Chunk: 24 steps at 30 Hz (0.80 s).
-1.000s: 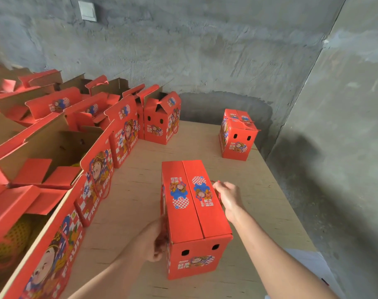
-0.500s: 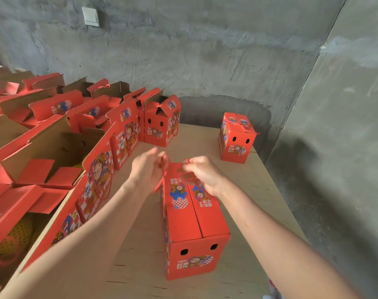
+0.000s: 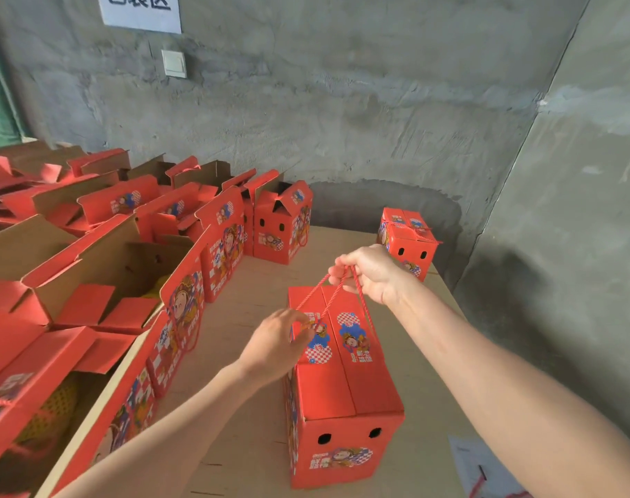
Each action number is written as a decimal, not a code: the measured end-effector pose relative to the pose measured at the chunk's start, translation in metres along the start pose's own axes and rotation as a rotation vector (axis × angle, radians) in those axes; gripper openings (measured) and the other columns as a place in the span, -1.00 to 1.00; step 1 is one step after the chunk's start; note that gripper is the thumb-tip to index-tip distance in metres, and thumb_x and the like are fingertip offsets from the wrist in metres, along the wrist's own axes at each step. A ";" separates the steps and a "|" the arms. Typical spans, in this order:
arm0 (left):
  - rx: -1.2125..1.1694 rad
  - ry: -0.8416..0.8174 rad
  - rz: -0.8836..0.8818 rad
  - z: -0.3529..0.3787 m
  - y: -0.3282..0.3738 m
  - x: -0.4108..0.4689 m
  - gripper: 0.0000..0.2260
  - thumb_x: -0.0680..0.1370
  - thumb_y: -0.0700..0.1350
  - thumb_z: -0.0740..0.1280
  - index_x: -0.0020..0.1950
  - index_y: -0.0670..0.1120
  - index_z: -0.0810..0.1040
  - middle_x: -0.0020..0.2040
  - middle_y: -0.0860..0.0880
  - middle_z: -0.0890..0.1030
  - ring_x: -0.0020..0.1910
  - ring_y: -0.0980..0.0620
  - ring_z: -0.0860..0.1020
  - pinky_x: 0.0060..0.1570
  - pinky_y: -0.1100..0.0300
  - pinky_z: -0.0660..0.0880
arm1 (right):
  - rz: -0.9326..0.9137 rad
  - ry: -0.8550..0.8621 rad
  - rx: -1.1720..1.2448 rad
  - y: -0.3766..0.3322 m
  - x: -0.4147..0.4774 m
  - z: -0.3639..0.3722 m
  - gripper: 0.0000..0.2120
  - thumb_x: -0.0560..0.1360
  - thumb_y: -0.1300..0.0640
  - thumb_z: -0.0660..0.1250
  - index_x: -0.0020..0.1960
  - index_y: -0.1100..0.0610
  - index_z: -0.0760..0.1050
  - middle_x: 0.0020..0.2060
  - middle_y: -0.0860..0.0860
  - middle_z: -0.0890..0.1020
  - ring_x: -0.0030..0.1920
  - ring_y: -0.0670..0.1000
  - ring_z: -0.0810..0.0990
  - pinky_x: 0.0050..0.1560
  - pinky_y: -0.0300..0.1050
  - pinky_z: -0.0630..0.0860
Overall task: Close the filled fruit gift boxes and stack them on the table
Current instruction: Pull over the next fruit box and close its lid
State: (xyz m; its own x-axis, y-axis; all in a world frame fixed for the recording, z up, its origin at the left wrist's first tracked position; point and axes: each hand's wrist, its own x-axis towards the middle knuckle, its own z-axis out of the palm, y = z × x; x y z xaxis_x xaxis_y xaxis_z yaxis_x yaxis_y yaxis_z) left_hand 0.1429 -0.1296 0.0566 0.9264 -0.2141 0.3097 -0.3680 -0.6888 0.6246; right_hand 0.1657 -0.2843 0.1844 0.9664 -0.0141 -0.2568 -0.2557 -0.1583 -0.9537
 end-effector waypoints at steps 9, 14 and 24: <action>-0.094 0.187 0.212 -0.019 0.035 0.021 -0.74 0.57 -0.17 0.29 0.20 -0.27 0.52 0.17 -0.14 0.54 0.19 -0.05 0.48 0.12 0.38 0.26 | -0.321 0.220 -0.005 -0.073 -0.003 -0.021 -0.81 0.50 0.31 0.19 -0.26 0.16 0.43 -0.64 -0.08 0.49 -0.56 -0.10 0.51 -0.30 -0.21 0.44; -0.079 0.136 0.146 -0.013 0.039 0.037 -0.72 0.55 -0.10 0.32 0.21 -0.20 0.49 0.19 -0.12 0.50 0.21 -0.09 0.45 0.15 0.18 0.34 | -0.308 0.298 -0.065 -0.072 0.006 -0.028 -0.86 0.51 0.33 0.17 -0.21 0.21 0.41 -0.47 0.03 0.51 -0.48 -0.04 0.51 -0.30 -0.19 0.44; -0.161 -0.125 0.053 0.047 0.001 0.040 -0.67 0.57 -0.04 0.27 0.34 0.01 0.46 0.45 -0.03 0.21 0.24 0.04 0.46 0.17 0.44 0.24 | -0.083 0.312 -0.172 -0.033 0.086 -0.034 -0.83 0.49 0.32 0.12 0.01 0.26 0.45 -0.39 0.08 0.57 -0.36 0.01 0.52 -0.30 -0.15 0.29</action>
State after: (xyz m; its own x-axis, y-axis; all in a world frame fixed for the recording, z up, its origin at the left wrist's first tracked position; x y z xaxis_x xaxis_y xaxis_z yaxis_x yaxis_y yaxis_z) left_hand 0.1831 -0.1712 0.0353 0.9042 -0.3389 0.2600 -0.4155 -0.5566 0.7194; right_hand 0.2582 -0.3141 0.1992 0.9523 -0.2903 -0.0944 -0.1935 -0.3349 -0.9222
